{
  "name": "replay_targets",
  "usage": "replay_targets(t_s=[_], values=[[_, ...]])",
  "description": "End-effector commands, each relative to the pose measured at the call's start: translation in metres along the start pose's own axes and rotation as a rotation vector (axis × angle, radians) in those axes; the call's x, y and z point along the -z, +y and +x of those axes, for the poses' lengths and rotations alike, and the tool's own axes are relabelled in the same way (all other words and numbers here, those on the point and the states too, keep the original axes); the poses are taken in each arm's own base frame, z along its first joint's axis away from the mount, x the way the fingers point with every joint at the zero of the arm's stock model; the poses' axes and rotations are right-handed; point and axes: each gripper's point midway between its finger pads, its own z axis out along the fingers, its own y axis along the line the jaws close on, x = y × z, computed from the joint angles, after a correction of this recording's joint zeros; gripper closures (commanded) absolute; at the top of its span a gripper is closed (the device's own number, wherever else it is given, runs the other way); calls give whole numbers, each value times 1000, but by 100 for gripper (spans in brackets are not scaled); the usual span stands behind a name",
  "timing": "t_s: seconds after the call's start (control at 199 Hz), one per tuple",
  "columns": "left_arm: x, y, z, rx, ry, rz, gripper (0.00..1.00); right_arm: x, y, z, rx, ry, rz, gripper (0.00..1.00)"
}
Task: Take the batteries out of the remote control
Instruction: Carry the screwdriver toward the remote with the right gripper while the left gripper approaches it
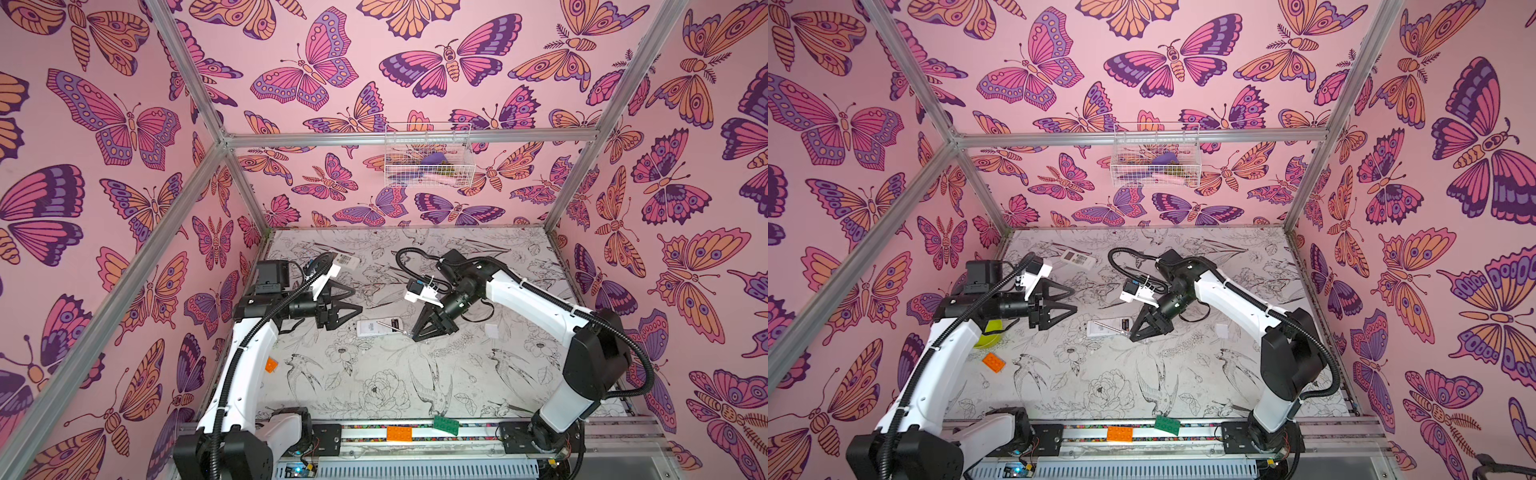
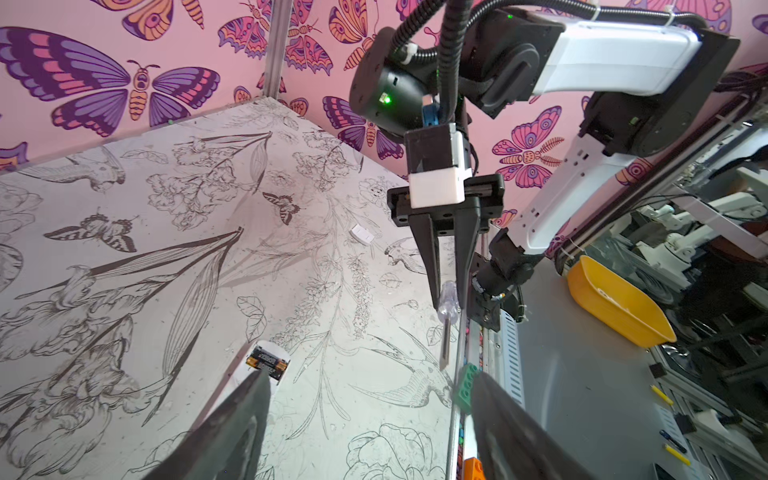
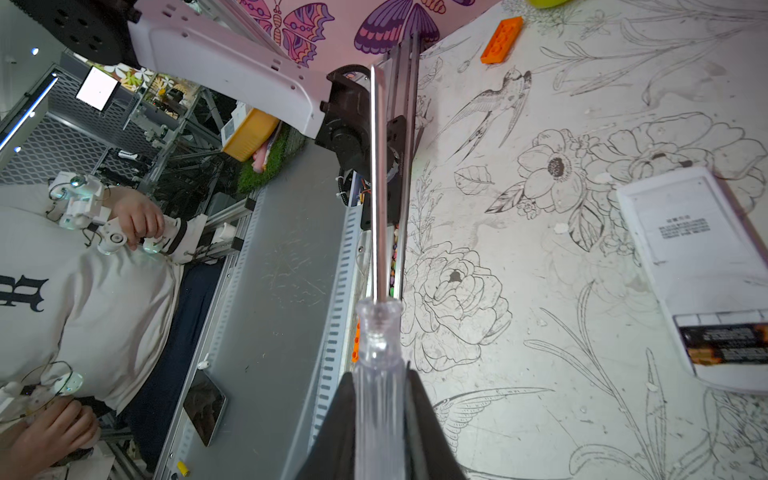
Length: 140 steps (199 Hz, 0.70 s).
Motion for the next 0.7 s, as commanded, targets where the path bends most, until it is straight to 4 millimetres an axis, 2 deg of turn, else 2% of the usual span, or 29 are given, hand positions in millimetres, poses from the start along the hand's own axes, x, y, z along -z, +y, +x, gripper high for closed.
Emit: replay_targets(t_s=[0.0, 0.281, 0.371, 0.461, 0.582, 0.697], values=[[1, -27, -4, -60, -20, 80, 27, -4, 14, -9, 28, -11, -63, 93], [-8, -52, 9, -152, 28, 143, 43, -7, 21, -19, 62, -24, -67, 93], [-14, -60, 20, -212, 72, 169, 49, -8, 22, -19, 77, -24, -70, 92], [-17, -61, 26, -217, 90, 184, 49, -11, 17, -21, 51, -12, -59, 93], [-19, -64, 25, -254, 95, 201, 48, -19, 24, -15, 65, 33, -77, 92], [-24, -62, 32, -263, 120, 212, 47, -23, 19, -16, 49, 56, -69, 92]])
